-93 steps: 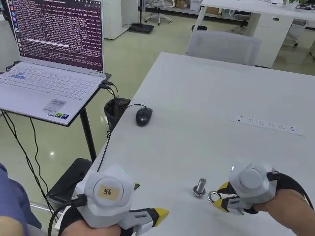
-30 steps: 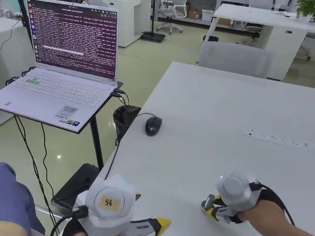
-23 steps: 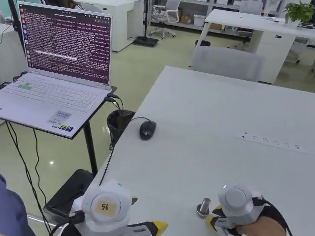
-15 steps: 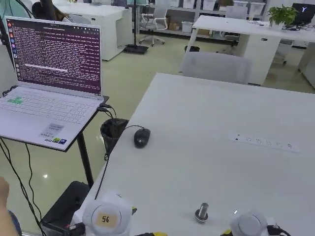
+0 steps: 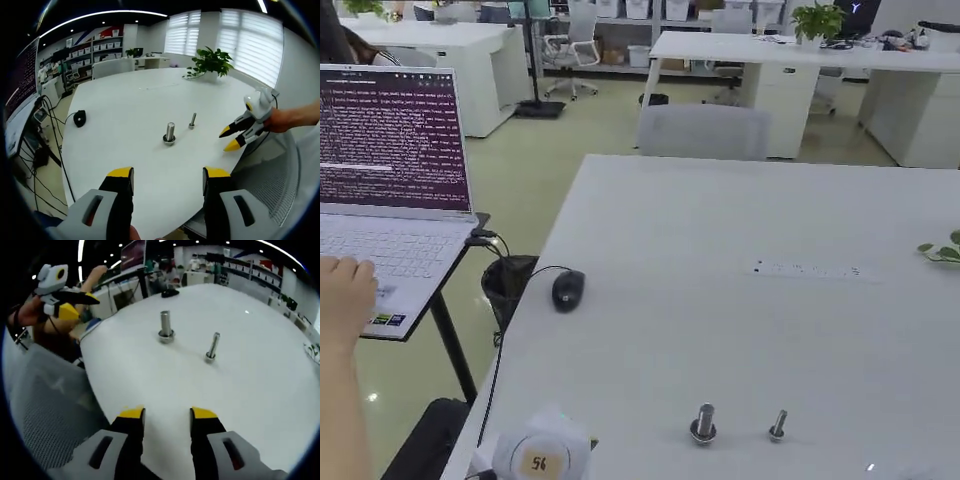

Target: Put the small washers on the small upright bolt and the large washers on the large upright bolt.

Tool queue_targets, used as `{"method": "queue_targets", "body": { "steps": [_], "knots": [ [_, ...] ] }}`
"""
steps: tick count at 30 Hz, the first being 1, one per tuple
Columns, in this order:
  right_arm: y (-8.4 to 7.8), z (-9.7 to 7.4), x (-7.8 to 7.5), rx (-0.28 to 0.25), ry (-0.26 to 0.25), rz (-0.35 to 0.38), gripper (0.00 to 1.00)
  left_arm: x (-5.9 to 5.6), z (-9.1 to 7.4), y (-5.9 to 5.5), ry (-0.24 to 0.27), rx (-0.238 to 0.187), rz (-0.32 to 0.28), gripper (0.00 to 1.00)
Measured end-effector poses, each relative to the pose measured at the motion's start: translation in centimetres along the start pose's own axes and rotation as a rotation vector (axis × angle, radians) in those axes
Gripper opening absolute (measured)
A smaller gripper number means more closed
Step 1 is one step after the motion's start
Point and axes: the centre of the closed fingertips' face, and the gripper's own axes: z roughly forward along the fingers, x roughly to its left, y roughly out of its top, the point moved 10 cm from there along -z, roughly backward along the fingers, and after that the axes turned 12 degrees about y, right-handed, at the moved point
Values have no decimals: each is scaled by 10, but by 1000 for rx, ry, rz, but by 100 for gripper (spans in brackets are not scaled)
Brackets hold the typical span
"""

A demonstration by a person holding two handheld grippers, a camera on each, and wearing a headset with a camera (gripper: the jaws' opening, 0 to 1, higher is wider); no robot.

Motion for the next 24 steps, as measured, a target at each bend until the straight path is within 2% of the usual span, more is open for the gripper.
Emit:
{"method": "queue_targets", "body": {
  "steps": [4,7,11,14,16,24],
  "knots": [
    [5,-25,-8,-113,-54,32,44,-1,2,6,-9,-3,25,55],
    [6,-36,-8,-153,-84,16,48,-3,2,11,-12,-9,43,56],
    [7,-50,-4,-191,-110,27,50,-3,-2,18,-5,-19,86,57],
    [9,-59,2,-205,-141,7,59,-1,-10,26,8,-45,106,58],
    [7,-62,5,-219,-137,11,61,1,-11,29,8,-50,109,59],
    [6,-66,7,-239,-159,30,61,1,-9,23,18,-40,131,60]
  ]
}}
